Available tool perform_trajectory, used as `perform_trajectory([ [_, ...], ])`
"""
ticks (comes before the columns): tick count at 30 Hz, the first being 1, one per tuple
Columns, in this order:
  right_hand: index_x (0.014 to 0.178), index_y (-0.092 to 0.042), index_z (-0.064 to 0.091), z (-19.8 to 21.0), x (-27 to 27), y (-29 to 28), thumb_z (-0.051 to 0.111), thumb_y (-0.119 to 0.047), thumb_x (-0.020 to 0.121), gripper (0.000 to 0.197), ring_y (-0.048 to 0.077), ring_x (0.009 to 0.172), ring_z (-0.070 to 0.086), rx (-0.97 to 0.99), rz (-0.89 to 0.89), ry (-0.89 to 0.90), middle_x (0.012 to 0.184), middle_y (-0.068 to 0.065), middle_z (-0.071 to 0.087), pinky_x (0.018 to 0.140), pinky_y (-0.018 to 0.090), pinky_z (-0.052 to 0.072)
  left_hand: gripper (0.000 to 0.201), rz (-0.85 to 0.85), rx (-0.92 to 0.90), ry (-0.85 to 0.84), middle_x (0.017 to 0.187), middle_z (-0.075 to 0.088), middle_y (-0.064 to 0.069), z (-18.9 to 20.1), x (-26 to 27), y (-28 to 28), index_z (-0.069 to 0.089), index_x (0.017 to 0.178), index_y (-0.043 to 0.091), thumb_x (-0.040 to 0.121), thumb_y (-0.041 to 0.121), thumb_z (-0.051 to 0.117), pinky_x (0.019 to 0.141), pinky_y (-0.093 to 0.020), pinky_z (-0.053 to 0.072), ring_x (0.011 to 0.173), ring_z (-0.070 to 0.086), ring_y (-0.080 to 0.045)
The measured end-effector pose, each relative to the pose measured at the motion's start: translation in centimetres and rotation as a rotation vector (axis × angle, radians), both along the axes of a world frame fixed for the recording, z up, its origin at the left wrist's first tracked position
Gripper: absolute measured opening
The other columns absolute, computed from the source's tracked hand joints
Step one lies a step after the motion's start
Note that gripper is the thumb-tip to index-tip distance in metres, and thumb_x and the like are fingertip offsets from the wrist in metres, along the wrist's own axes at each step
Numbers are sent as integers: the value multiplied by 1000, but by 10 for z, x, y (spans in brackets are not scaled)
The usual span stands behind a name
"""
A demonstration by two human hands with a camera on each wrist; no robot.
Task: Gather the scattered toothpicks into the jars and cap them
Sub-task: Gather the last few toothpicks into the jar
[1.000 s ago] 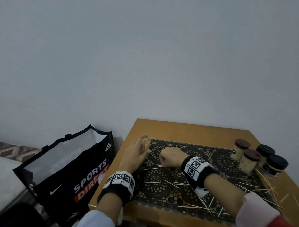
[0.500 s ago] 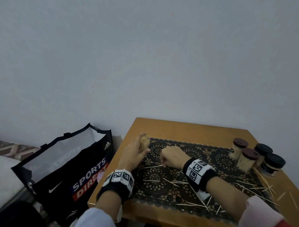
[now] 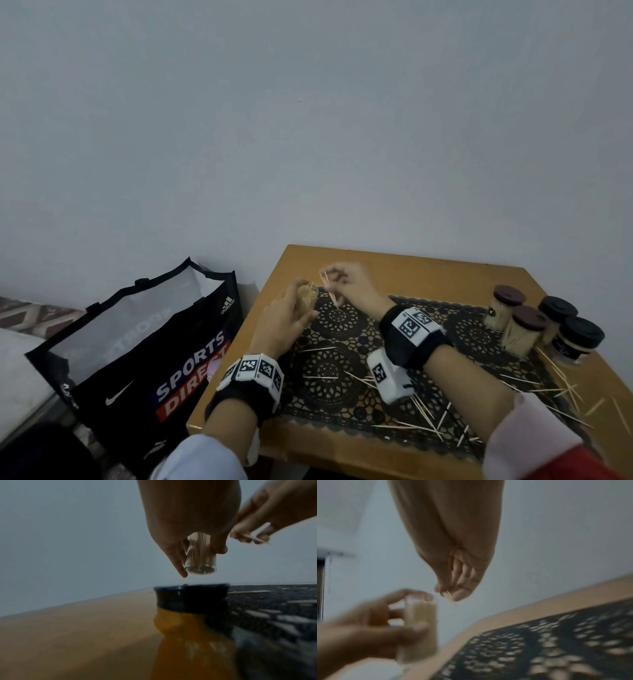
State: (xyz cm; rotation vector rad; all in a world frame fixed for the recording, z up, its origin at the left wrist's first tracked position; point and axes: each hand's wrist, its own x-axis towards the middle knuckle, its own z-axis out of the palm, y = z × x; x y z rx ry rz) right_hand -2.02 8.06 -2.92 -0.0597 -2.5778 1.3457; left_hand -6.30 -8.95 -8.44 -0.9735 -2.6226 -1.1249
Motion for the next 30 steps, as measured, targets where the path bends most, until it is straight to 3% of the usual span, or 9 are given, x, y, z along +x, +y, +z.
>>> perform_trajectory([
  [4, 96, -9, 67, 14, -9, -22, 63, 1, 88, 13, 8, 70, 63, -316, -92, 199, 86, 1, 66, 62, 20, 56, 62, -17, 19, -18, 125, 62, -5, 2, 3, 0, 35, 141, 28, 89, 37, 68, 87, -27, 45, 97, 58, -12],
  [8, 85, -16, 69, 3, -19, -32, 73, -8, 82, 9, 11, 82, 65, -259, -216, 196, 85, -2, 70, 76, 23, 54, 75, -4, 42, 3, 128, 60, -4, 9, 8, -1, 27, 149, 23, 88, 34, 70, 81, -21, 40, 95, 55, -8],
  [13, 83, -7, 75, -6, -21, -32, 80, -14, 76, 11, 0, 79, 57, -149, -141, 24, 82, -9, 64, 70, 16, 44, 85, -19, 83, -15, 134, 56, -5, 13, 12, -1, 17, 153, 17, 88, 26, 71, 88, -20, 35, 111, 58, -18],
  [16, 96, -13, 75, -2, -21, -24, 78, -22, 78, 20, 3, 93, 54, -179, -137, 87, 96, -12, 61, 83, 20, 45, 87, 15, 110, 10, 106, 64, -2, 7, 5, 0, 16, 154, 15, 88, 28, 71, 73, -16, 37, 88, 62, -14],
  [19, 103, -16, 70, -8, -19, -18, 69, -17, 86, 17, 9, 97, 60, -215, -196, 130, 101, -6, 66, 87, 24, 50, 89, 63, 147, 44, 74, 51, 8, -5, -6, 0, 11, 154, 24, 89, 34, 70, 57, -16, 33, 63, 49, -2],
  [22, 100, -12, 71, -17, -11, -14, 70, -10, 85, 16, 2, 75, 58, 26, -18, -113, 88, -8, 66, 59, 11, 44, 85, 69, 139, 91, 90, 61, -1, -12, -13, -1, 9, 154, 37, 91, 41, 65, 59, -17, 39, 66, 55, -11],
  [25, 98, -8, 75, -28, 0, -19, 79, -15, 77, 22, 6, 74, 60, 495, 291, -260, 89, 0, 71, 63, 11, 42, 73, 52, 102, 104, 132, 56, -6, -10, -11, -2, 21, 152, 36, 93, 39, 62, 82, -24, 43, 102, 61, -22],
  [28, 93, -7, 77, -36, 3, -30, 79, -16, 76, 20, 18, 83, 65, 713, 335, -253, 92, 6, 73, 75, 29, 51, 58, 59, 86, 116, 123, 59, -2, -7, -10, -2, 35, 143, 31, 93, 48, 58, 70, -29, 46, 84, 62, -18],
  [30, 86, -7, 77, -36, 4, -31, 78, -14, 77, 11, 18, 79, 65, 731, 350, -239, 87, 5, 74, 72, 30, 52, 51, 56, 89, 109, 113, 60, 0, -7, -9, -2, 40, 136, 27, 93, 49, 58, 63, -30, 42, 75, 58, -14],
])
